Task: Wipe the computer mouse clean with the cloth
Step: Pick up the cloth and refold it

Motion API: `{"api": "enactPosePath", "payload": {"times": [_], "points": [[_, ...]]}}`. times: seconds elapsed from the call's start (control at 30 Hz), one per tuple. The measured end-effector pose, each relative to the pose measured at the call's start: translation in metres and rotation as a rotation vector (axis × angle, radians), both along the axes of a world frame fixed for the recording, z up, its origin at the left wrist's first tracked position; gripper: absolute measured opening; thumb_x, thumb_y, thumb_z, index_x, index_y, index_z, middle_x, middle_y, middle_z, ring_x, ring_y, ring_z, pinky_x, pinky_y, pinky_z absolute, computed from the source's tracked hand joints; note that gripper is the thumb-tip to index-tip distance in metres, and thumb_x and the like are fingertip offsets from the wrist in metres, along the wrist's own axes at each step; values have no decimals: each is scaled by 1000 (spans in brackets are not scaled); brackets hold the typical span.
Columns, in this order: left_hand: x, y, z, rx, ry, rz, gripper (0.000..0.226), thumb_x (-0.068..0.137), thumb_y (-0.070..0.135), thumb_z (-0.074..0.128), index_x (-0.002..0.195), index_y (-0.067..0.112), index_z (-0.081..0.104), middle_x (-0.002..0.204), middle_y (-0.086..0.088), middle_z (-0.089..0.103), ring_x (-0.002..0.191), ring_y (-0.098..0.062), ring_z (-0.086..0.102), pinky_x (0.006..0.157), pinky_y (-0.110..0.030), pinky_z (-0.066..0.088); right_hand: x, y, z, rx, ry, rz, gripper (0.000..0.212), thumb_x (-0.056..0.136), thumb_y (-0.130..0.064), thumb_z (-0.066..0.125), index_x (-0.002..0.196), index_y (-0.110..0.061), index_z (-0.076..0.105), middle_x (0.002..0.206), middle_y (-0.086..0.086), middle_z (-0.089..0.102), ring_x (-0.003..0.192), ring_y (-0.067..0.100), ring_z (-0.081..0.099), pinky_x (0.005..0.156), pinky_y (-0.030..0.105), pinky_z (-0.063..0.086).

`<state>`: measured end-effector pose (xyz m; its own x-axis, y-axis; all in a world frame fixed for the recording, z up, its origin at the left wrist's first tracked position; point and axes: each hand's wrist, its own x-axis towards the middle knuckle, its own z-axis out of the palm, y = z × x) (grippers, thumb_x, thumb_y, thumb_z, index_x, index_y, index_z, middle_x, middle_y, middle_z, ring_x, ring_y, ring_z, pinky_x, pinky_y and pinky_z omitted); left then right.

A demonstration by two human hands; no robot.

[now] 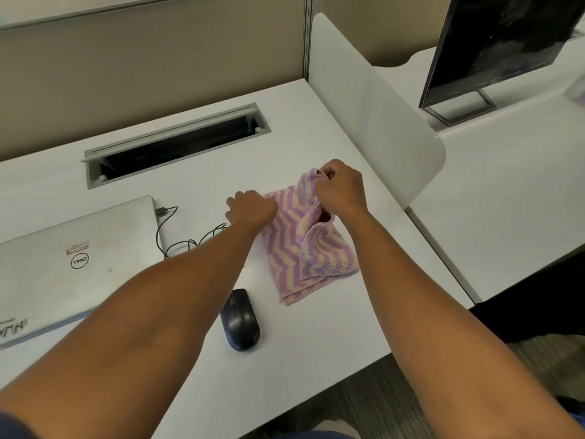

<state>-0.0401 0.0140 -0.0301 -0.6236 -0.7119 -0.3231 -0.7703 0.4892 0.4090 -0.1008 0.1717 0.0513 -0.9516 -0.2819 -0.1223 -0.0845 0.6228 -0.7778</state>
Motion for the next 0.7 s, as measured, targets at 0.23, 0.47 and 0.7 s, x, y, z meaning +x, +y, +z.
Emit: {"api": "enactPosePath", "payload": {"times": [0.23, 0.47, 0.7], "points": [[-6, -2, 48, 482, 663, 184, 35, 92, 39, 57, 100, 6, 66, 99, -12, 69, 89, -22, 68, 77, -36, 56, 1, 11, 34, -70, 186, -301, 21, 84, -5, 48, 101, -7, 60, 109, 9, 58, 81, 20, 46, 67, 29, 36], [-2, 7, 94, 417, 901, 17, 57, 82, 56, 66, 83, -1, 65, 68, -5, 55, 66, -14, 48, 63, -34, 43, 17, 1, 64, -175, 346, -315, 12, 89, -16, 53, 93, -13, 64, 97, 4, 65, 83, 21, 57, 59, 19, 34], [19, 10, 131, 149, 1046, 117, 53, 91, 43, 65, 58, 13, 37, 50, 11, 31, 53, -10, 25, 51, -22, 26, 23, -1, 84, -229, 414, -424, 15, 89, -12, 52, 96, -11, 65, 103, 7, 64, 83, 20, 54, 64, 20, 34]]}}
